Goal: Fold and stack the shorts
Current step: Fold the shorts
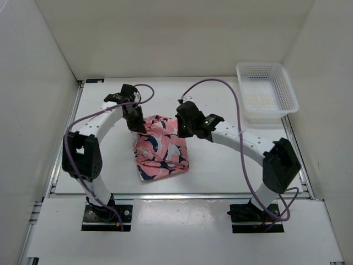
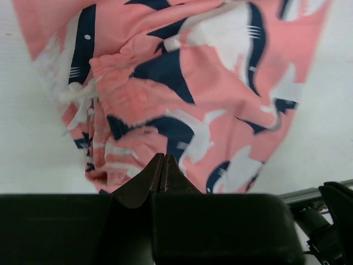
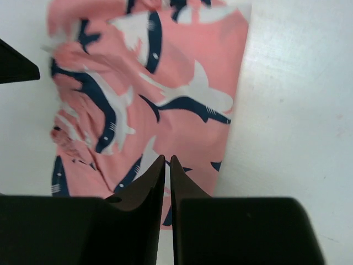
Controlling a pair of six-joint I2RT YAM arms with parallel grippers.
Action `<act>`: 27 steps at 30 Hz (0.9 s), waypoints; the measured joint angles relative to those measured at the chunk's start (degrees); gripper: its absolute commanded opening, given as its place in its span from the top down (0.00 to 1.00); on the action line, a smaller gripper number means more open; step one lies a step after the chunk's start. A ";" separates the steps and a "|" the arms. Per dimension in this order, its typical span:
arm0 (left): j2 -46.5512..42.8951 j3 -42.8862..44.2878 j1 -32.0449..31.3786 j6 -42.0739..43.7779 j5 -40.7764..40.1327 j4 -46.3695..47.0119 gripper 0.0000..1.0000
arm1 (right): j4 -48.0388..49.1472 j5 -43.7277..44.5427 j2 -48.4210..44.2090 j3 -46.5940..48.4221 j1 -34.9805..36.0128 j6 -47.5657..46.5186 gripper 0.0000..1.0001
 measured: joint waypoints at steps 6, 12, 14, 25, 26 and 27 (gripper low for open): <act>11.10 -0.59 -0.66 -0.52 -2.38 1.62 0.90 | 0.13 -4.76 10.45 -0.04 -0.39 1.84 0.98; 17.27 1.14 -0.50 -0.55 -4.85 0.79 0.90 | -1.90 -7.15 21.79 3.82 -2.78 8.04 1.00; 20.00 5.01 -1.11 -0.52 -5.64 -0.85 0.90 | -2.23 -7.43 23.56 5.86 -4.48 11.19 1.00; 37.90 36.02 -4.87 0.20 -7.15 -7.06 0.58 | -7.15 -2.47 25.22 10.49 -11.56 16.96 0.24; 38.10 37.00 -4.92 0.35 -7.19 -7.61 0.43 | -7.58 -1.55 25.11 11.21 -12.11 16.13 0.14; 37.81 37.53 -4.92 0.42 -7.34 -8.24 0.28 | -7.76 -0.50 24.87 11.80 -12.63 15.13 0.07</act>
